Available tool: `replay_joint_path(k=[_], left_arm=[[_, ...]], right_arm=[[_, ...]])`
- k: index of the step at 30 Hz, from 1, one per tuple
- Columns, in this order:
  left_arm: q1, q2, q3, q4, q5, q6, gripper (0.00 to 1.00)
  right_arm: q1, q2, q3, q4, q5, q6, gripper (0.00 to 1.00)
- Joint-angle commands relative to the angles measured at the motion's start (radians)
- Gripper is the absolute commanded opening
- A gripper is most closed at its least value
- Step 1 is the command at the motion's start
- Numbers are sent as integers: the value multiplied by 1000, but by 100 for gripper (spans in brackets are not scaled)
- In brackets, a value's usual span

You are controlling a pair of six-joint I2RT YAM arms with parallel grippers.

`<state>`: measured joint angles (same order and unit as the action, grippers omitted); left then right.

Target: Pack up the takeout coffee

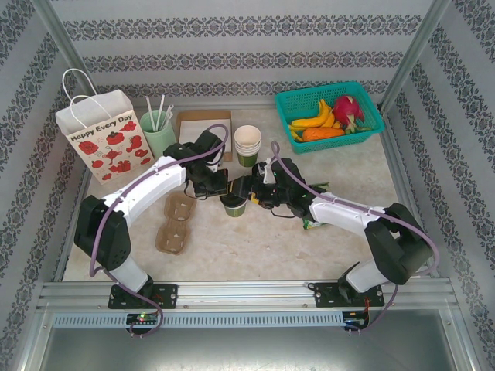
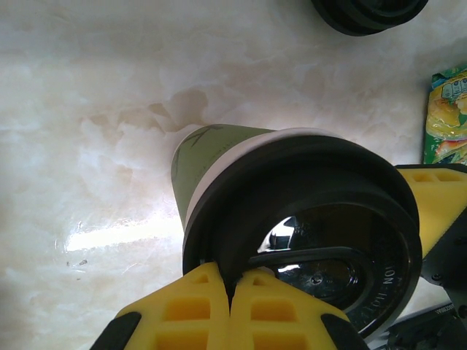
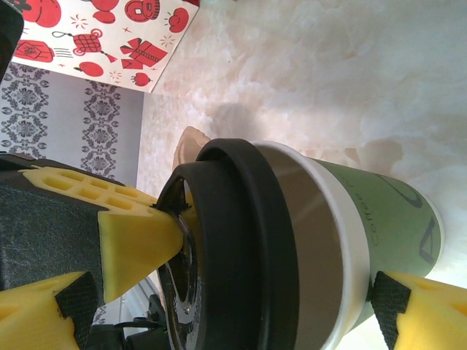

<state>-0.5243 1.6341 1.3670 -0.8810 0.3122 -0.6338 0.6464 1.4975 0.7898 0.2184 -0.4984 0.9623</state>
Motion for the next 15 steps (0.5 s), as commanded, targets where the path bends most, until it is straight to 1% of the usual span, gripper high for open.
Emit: replay_joint_path(k=[1,8,15], left_arm=[[-11,22,-5,13,8,-7,0],[-12,33,-32,13,-2,1,0],[-13,52,-147,71,-15,-35,0]], right_arm=[[15,13,33,22,-31,-26,98],[20,23,41,22,-42,-28,98],[21,28,41,51,-63,-26,98]])
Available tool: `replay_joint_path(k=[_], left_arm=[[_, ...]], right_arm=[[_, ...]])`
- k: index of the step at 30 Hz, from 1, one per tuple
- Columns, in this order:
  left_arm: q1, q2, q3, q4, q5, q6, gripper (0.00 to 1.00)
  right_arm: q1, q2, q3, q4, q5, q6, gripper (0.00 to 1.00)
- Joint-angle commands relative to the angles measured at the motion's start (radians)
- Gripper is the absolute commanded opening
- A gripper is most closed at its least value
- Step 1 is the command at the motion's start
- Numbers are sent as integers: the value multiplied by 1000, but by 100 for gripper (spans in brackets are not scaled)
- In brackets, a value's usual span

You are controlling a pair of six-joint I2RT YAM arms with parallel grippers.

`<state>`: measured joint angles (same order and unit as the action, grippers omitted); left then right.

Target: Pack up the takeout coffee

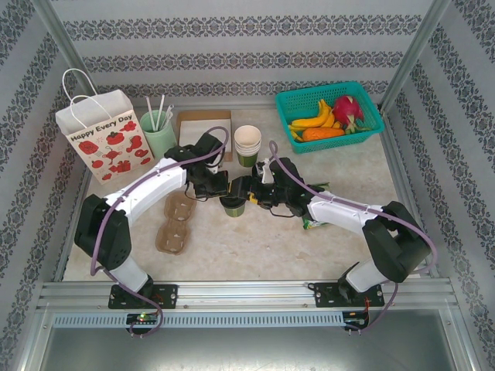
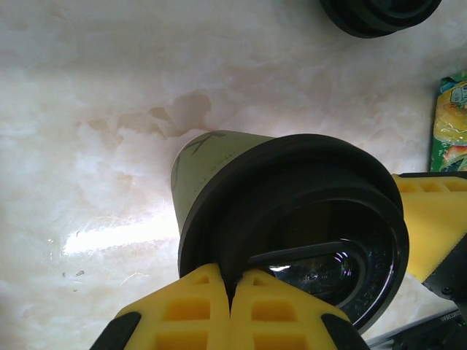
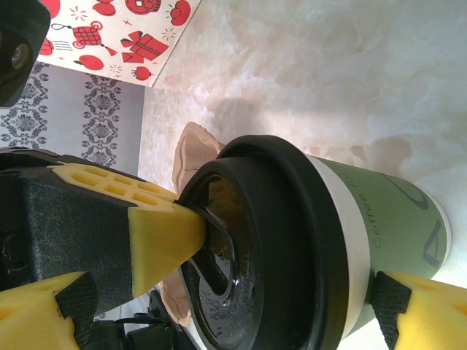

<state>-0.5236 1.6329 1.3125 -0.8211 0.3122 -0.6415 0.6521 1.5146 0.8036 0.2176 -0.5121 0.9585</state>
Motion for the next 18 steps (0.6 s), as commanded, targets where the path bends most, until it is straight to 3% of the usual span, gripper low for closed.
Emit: replay_joint_path(k=[1,6,14,18], left_arm=[[-14,56,-96,8,-21,-25,0],[-13,65,-85,-17,-41,-14,0],[-14,75,-72,-26,-36,-6,0],[-15,77,-65,-27,-36,-3,0]], right_arm=[[16,7,27,53,-51,-23,98],[2,-34,5,32,-18,-31,97],[-41,-101,-86,36,34,-6,81],[-61,-127,-114,21,54,9,78]])
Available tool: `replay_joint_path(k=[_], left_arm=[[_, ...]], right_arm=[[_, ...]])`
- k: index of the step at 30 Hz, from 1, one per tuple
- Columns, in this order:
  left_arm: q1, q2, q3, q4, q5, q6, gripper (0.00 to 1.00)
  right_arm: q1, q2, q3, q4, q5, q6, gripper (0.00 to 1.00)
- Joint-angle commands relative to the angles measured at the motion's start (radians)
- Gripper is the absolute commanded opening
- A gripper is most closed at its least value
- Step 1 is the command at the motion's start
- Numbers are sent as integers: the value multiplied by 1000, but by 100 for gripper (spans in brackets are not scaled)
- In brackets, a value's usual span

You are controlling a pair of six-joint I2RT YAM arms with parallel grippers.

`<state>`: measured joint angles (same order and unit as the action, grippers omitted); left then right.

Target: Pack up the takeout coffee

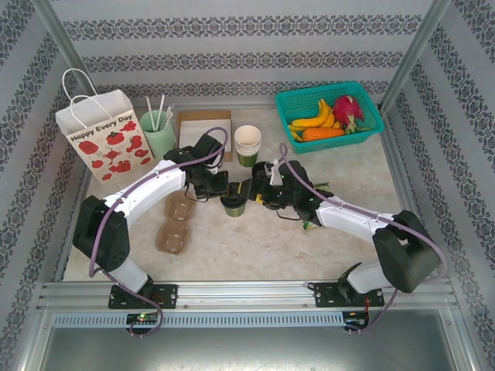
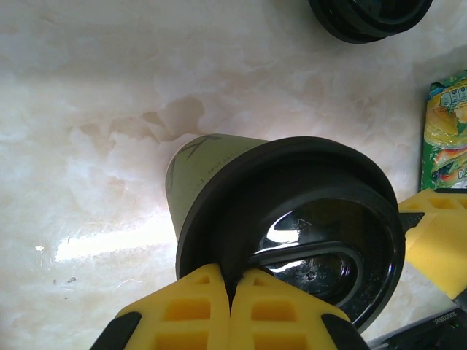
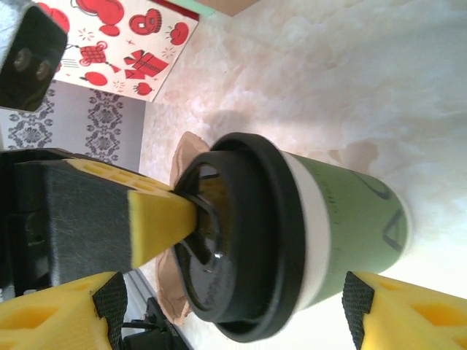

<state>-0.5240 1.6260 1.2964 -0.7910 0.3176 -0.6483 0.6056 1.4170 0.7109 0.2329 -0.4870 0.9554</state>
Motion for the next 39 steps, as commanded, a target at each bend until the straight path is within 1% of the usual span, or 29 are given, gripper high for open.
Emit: replay_joint_path(k=[1,2,3,5,12,15,17,25,34,39], left_arm=[[-14,84,-48,-58,-41,3,0],[-14,86,-45,-57,-41,3,0],[-14,87,-44,-59,-39,3,0],[-14,89,-43,-60,-38,4,0],[-16,90,-42,-51,-41,7,0],[-16,90,-39,-54,-41,7,0],[-18,92,-38,-56,-41,9,0],[-19,93,-29,-60,-41,17,0],[-22,95,-24,-65,-43,19,0],[-24,97,-25,-62,-42,17,0]], right_arm=[[-19,-34,-26,-6,41,13,78],[-21,-38,-31,-12,48,14,76],[-25,-39,-38,-18,60,18,68],[-33,-40,-48,-17,68,37,61],[-35,-15,-12,-43,35,30,40],[-34,6,6,-43,15,32,36],[-32,20,18,-41,3,28,33],[-26,47,47,-39,-35,11,32],[-20,61,47,-52,-20,7,24],[-12,63,48,-84,2,-8,21]])
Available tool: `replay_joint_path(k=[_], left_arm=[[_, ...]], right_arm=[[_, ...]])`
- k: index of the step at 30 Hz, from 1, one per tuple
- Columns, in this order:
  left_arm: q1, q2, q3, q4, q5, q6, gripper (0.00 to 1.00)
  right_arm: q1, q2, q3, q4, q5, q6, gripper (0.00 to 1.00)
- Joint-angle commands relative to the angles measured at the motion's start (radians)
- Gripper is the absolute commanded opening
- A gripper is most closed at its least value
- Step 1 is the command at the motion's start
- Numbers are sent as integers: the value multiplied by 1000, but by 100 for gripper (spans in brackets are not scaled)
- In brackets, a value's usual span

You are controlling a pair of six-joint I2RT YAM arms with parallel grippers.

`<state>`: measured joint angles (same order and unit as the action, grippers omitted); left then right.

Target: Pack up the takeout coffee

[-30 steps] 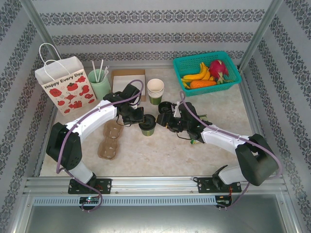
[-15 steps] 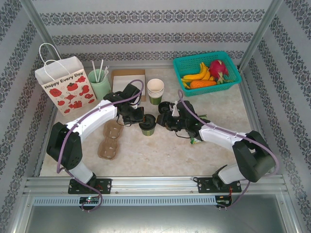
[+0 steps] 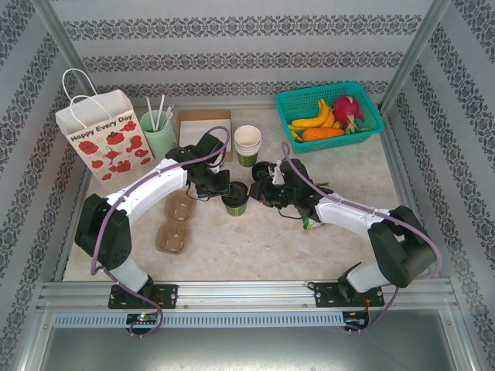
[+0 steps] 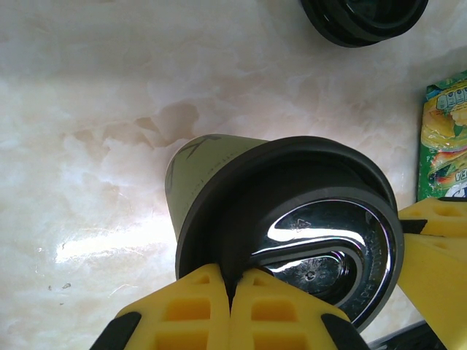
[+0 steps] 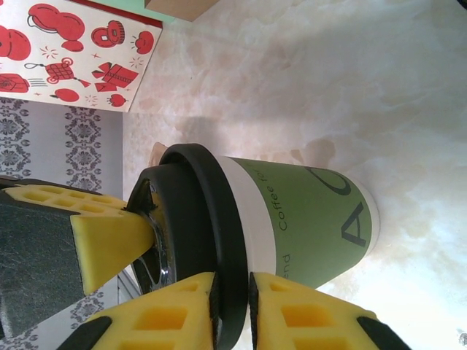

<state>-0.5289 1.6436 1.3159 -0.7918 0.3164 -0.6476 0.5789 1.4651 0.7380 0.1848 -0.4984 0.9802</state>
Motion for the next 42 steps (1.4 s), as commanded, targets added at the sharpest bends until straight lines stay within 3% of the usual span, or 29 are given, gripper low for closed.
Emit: replay_joint_path(k=[1,17,26,31,36,42], left_arm=[[-20,79,-44,-61,-42,16,0],[-19,95,-48,-71,-52,-10,0],[-7,144,-79,-147,-141,-49,0],[17,224,-159,-157,-106,-44,0],[27,287,-235,-130,-69,-48,0],[18,188,-44,-205,-198,20,0]], right_arm=[[18,16,25,-53,22,-37,20],[37,48,113,-413,202,-104,14],[37,129,120,-578,259,-117,14],[36,196,51,-589,252,-95,14],[36,148,54,-562,241,-90,17],[0,56,141,-398,81,-86,24]])
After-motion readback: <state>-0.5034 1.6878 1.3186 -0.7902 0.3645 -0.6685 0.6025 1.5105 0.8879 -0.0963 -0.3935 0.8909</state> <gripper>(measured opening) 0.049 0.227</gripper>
